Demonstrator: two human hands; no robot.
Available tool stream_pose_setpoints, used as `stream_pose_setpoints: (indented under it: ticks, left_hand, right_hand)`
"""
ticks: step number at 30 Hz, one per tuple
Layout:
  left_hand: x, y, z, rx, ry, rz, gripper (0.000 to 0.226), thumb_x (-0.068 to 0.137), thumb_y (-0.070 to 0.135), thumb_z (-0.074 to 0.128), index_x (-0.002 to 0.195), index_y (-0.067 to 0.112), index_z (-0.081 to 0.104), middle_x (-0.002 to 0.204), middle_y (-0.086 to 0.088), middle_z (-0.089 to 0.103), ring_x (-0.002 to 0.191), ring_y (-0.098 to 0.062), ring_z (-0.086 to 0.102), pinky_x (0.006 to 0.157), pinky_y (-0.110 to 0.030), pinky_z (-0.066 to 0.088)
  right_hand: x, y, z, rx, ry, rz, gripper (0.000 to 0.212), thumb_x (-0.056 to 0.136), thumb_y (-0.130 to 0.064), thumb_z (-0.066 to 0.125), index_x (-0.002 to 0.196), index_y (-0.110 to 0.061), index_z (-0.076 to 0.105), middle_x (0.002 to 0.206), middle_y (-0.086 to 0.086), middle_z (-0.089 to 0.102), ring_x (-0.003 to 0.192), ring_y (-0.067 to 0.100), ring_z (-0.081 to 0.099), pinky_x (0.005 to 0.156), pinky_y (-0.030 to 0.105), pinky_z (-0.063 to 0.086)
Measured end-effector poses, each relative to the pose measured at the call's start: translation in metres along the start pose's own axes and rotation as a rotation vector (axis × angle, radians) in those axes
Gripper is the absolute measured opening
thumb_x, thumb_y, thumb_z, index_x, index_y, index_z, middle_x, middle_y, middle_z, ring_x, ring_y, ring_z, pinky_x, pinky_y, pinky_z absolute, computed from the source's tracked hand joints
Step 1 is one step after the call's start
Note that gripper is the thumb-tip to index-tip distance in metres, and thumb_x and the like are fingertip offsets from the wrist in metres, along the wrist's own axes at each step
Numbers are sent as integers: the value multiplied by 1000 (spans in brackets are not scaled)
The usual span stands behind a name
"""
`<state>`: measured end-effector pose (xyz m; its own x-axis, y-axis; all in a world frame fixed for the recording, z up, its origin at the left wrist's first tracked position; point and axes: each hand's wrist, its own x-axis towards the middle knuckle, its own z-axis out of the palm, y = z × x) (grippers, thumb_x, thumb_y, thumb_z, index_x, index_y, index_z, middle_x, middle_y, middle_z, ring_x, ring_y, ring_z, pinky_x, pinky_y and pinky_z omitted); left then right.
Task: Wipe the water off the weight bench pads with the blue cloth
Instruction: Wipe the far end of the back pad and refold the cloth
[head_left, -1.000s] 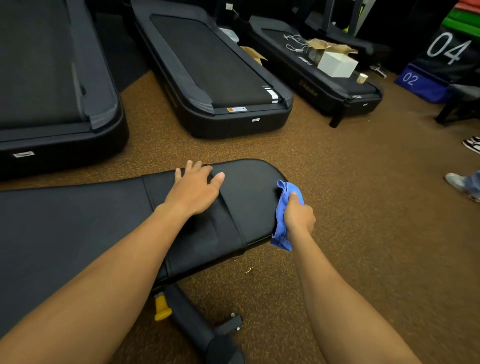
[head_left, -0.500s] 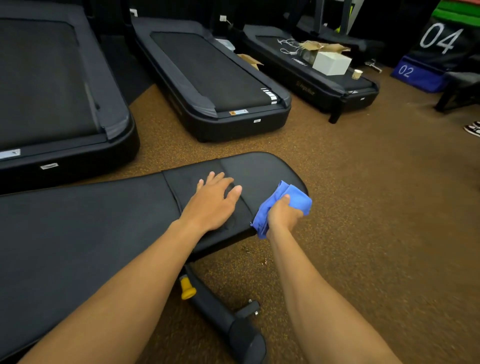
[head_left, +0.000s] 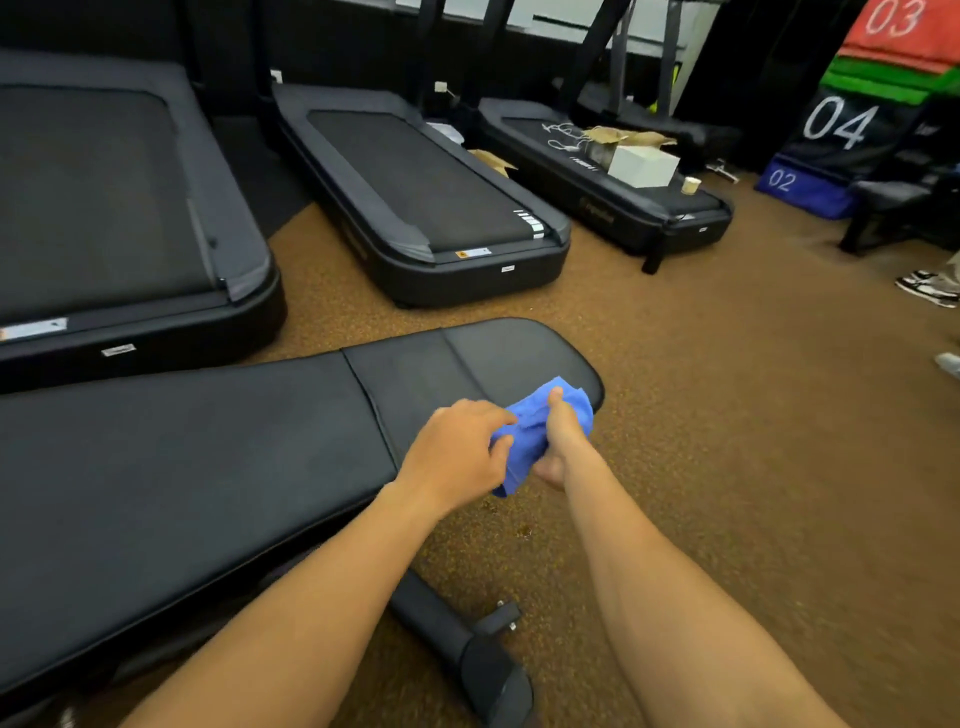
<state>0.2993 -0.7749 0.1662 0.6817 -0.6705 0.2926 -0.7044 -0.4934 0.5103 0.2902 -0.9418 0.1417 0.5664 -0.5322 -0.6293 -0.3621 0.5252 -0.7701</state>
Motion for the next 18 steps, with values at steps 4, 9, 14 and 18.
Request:
stream_pose_setpoints:
  ticks: [4,9,14,18]
  left_hand:
    - [16,16,40,189,-66,130,37,81,33,63,114,20,73,129,0,66,120,-24,58,91,-41,47]
    - [28,8,72,339,-36,85,42,68,31,80,108,25,70,113,-2,64,98,-27,62,74,-39,47]
    - [32,2,75,262,63,130,19,72,8,78,88,15,72,85,-4,58,73,-28,54,58,-37,45]
    - [21,-6,72,145,87,106,24,75,0,74,97,9,74,87,-7,59,76,-30,54,61,-40,51]
  right_hand:
    - [1,-4,-31,33,-284,154,91,89,-83,32,123,-4,62,101,19,75,79,30,74,69,37,55]
    - [10,-5,-55,-174,-391,177,101,87,-86,21,128,-2,60,92,18,74,68,28,70,69,35,52]
    - [15,-6,-68,-391,-294,13,62,105,-52,35,132,-1,58,121,21,69,102,33,71,76,41,54]
    - [12,-2,-66,-505,-43,-252,29,86,-11,50,113,-3,59,93,22,73,72,34,75,60,34,55]
